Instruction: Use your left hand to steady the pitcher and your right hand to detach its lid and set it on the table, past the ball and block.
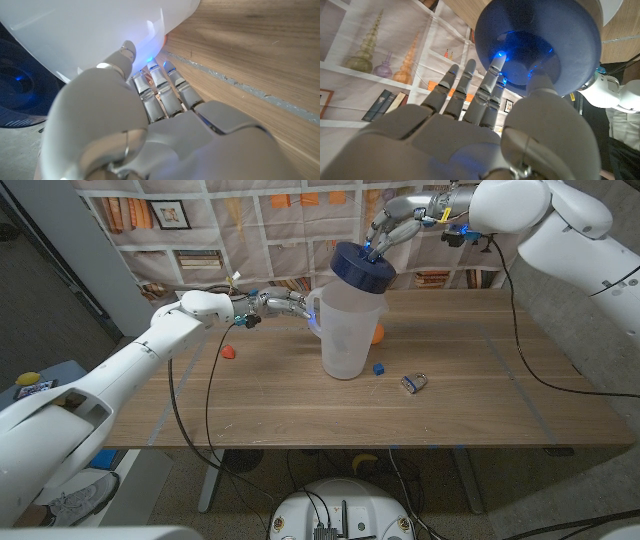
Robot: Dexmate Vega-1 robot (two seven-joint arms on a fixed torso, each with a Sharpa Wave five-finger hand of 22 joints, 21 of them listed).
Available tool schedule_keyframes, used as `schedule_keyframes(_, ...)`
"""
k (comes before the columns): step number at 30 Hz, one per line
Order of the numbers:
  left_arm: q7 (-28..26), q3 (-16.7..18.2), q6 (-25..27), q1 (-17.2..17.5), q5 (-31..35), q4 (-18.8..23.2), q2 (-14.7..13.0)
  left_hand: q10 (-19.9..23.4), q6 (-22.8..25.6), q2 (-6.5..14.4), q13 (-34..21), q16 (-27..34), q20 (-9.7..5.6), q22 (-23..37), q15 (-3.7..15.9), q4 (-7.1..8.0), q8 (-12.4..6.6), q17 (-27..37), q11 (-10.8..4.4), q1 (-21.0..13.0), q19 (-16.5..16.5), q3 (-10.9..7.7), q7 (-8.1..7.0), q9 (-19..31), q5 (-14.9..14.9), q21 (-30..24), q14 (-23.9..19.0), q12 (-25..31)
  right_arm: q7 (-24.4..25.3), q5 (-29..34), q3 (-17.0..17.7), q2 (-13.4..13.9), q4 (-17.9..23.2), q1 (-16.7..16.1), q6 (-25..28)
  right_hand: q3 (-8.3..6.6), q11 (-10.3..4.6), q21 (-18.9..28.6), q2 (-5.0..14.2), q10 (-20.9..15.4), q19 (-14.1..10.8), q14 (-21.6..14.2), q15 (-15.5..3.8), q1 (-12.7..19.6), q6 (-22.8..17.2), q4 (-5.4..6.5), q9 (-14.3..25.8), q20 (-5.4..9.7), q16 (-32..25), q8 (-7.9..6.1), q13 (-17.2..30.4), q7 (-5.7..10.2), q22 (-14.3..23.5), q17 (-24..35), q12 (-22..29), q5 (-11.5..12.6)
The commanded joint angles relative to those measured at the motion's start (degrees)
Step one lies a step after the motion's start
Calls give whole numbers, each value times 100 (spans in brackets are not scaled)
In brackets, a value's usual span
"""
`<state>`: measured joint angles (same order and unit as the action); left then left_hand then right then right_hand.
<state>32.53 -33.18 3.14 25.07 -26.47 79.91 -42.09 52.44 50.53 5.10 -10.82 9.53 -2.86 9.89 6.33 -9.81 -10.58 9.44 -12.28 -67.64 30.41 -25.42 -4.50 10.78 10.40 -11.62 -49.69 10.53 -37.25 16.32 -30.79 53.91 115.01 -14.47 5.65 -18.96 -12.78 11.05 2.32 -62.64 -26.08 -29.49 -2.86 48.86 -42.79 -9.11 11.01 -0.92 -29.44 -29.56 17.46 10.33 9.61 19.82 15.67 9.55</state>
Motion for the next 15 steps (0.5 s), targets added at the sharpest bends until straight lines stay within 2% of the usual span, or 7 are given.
schedule_keyframes(1, -180, 135, 111, 246, -121, 266, -187, -19, -46, 44, -22, 4, -553, 16, 642, 64, -9, 14, 8, 84, -35, -29, 4, 30, 38, 16, 84, 9, -59, 287, 45, 150, 200, 1, 340, -15, 16, -1, 458, -24, -30, -1, -802, 370, -942, 18, 33, -24, 4, -30, 17, 234, 17, 11, -18, 38)
schedule_keyframes(15, -431, 329, 236, 544, -275, 557, -422, -233, -174, 11, -28, -1, -513, 18, 640, 61, 3, 8, 17, 200, -70, -46, -6, 34, 43, 22, 220, -21, -174, 679, 17, 289, 273, -13, 698, -2, 17, 0, 451, -21, -29, 7, -788, 350, -938, 27, 32, -30, 18, -18, 29, 236, 17, 13, -34, 35)
